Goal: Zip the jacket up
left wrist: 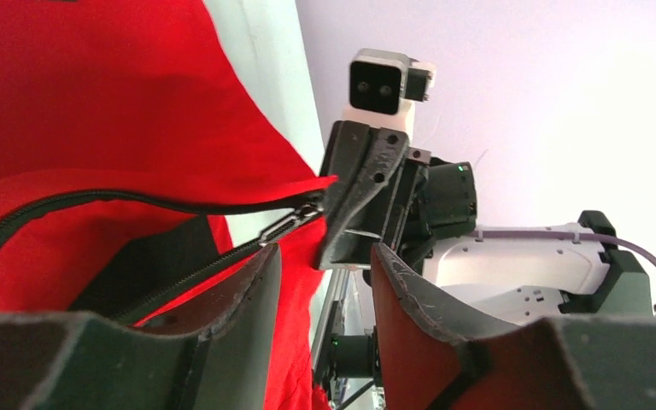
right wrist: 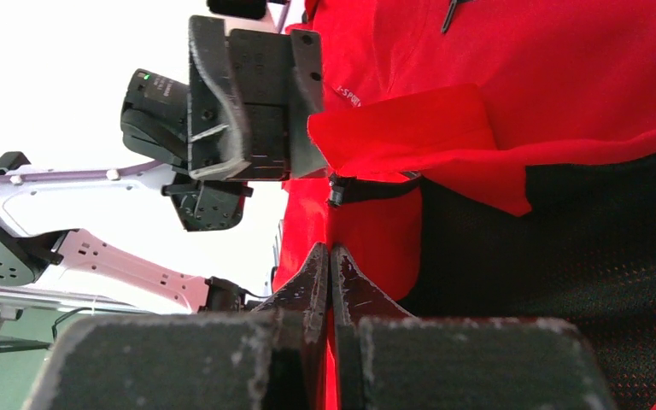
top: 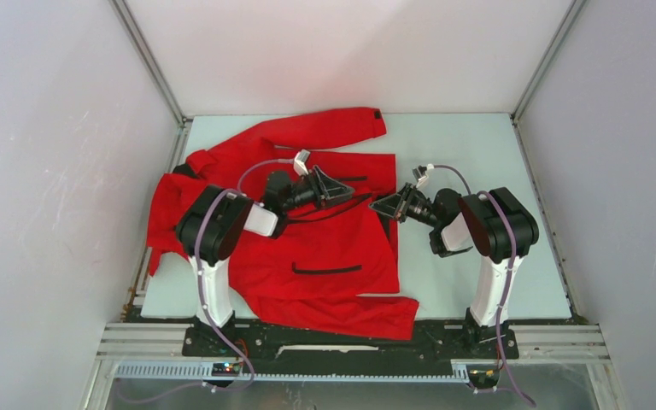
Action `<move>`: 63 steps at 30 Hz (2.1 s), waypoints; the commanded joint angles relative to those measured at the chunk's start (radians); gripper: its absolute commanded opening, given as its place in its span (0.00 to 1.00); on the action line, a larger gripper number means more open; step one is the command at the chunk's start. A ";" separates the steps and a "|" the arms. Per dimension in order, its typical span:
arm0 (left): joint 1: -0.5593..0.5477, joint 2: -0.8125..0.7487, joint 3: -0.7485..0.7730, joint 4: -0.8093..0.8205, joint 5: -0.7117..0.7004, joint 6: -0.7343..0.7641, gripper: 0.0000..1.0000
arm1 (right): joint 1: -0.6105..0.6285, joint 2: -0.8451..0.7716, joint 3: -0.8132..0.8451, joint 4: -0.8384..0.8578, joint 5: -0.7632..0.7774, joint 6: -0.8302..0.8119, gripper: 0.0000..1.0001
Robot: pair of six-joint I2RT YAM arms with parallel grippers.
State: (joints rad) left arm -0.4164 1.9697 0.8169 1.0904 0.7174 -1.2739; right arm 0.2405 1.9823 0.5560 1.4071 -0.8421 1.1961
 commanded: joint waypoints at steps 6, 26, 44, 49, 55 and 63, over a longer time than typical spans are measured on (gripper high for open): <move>0.005 0.064 0.038 0.068 -0.046 -0.040 0.48 | 0.003 -0.027 0.018 0.023 0.001 -0.014 0.00; -0.019 0.108 0.110 0.004 -0.010 -0.023 0.41 | 0.002 -0.020 0.020 0.031 -0.002 -0.008 0.00; -0.036 0.111 0.119 0.017 0.010 -0.040 0.34 | 0.002 -0.017 0.020 0.038 -0.003 -0.006 0.00; -0.039 0.118 0.123 0.030 0.015 -0.048 0.28 | 0.002 -0.019 0.020 0.037 -0.003 -0.005 0.00; -0.042 0.124 0.132 0.037 0.015 -0.056 0.27 | 0.004 -0.017 0.022 0.037 -0.005 -0.005 0.00; -0.043 0.127 0.138 0.029 0.015 -0.056 0.22 | 0.006 -0.018 0.024 0.035 -0.005 -0.005 0.00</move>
State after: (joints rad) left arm -0.4534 2.0941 0.9077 1.0847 0.7170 -1.3281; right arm 0.2405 1.9823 0.5560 1.4078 -0.8425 1.1973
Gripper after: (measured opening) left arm 0.241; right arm 0.008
